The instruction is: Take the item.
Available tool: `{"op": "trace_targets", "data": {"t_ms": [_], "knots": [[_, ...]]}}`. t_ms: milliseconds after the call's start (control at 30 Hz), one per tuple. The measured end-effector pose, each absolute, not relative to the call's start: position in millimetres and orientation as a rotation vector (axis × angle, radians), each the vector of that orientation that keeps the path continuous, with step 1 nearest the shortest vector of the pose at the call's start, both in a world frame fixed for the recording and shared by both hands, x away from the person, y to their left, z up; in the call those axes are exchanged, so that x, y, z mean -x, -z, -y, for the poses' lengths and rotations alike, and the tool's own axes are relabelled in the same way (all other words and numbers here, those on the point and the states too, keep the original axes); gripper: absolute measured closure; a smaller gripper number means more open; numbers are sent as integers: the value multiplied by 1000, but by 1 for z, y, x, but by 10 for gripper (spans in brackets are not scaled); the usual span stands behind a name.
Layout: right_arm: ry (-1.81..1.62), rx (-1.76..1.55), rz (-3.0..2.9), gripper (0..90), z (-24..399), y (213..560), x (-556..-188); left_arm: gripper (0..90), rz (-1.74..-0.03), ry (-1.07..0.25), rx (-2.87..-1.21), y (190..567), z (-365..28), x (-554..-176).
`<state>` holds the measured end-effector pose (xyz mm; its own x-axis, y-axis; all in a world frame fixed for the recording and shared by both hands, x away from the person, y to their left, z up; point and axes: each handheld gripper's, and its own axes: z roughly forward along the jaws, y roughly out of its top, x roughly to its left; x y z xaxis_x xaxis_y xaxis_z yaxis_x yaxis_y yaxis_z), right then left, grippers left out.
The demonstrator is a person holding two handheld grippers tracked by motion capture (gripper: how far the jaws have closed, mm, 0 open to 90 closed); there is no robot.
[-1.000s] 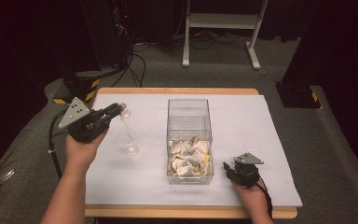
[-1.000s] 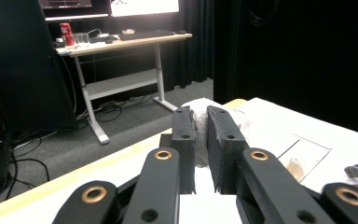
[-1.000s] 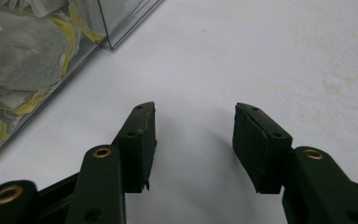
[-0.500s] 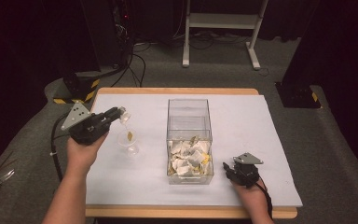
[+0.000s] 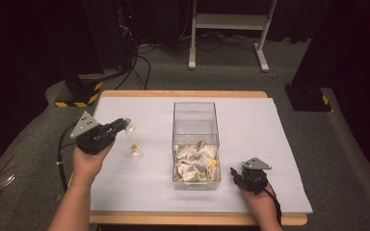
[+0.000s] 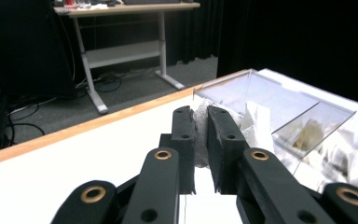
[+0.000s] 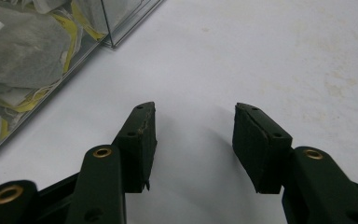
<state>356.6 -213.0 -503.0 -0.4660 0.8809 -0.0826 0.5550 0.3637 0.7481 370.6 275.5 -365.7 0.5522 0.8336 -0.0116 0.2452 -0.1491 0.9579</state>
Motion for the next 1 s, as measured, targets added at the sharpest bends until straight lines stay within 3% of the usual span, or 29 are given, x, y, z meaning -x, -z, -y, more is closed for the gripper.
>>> {"op": "trace_targets", "data": {"t_ms": [633,1000], "knots": [[-910,-1243,-2156,497,213,503,-357,813,-997,-584,-1747,408,-275,-379],[-907,-1240,-2156,497,213,503,-357,811,-1039,-599,-1772,424,-276,-383]]}}
